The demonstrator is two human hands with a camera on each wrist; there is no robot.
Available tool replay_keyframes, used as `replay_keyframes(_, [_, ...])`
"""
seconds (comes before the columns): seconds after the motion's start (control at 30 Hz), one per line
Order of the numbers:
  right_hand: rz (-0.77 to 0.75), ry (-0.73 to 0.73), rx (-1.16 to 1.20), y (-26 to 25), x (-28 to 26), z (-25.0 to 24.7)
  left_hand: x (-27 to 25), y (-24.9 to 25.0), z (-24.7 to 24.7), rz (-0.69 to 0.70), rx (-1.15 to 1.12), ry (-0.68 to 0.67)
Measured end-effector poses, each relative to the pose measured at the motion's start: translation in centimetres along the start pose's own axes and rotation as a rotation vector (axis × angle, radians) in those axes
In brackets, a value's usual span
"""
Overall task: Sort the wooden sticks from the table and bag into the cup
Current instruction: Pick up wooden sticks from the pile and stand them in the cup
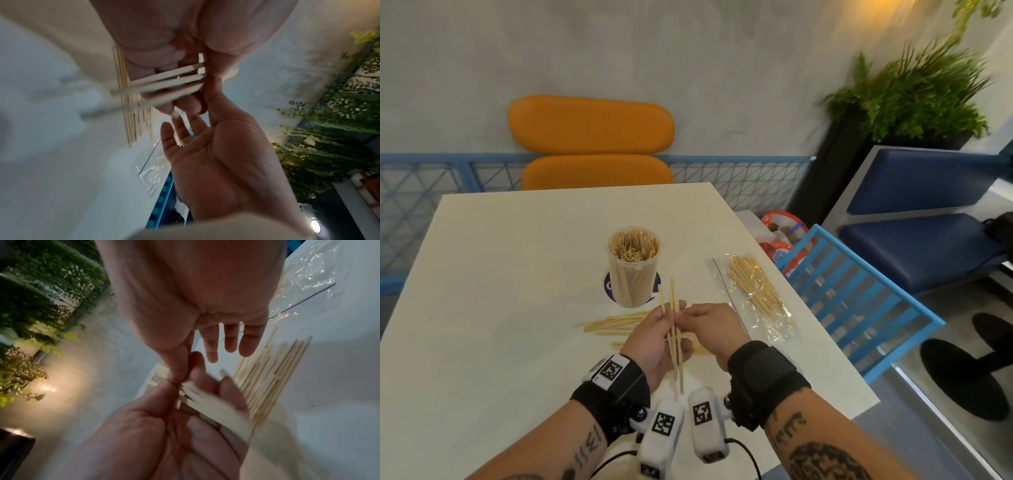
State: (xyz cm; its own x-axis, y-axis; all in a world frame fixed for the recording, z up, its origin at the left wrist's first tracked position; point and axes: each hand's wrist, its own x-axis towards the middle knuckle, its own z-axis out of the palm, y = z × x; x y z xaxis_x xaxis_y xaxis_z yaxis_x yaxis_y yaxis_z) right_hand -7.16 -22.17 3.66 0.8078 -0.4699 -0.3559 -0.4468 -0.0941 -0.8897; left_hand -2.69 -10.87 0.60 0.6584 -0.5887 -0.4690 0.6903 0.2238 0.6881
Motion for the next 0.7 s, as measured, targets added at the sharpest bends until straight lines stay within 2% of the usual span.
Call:
replay_keyframes(0.1, [-0.063,-0.045,-0.132,0.5,0.2,0.1,0.4,-0.3,-0.9,0.013,0.116,0.033])
replay_keyframes(0.17, [-0.129,-0.019,-0.392,1.0,0.5,0.1,0.5,-0.3,-1.7,0.011,0.156,0.087])
replay_keyframes(0.27, [-0.143,0.054,-0.683,2.3,1.4,0.3,0.7,-0.1,-3.3,-0.001,0.135,0.165])
replay_keyframes(0.4, [-0.234,-0.049,-1.139,5.5,2.3,1.2,0.6,0.5,-5.3,-0.018,0.078,0.246])
replay_keyframes(0.6, [-0.347,0.009,-1.252,6.3,2.8,1.6,0.5,1.0,-7.0,-0.016,0.069,0.285])
replay_keyframes(0.7, [-0.301,0.009,-1.222,5.5,2.9,1.4,0.5,1.2,-7.0,0.003,0.085,0.278])
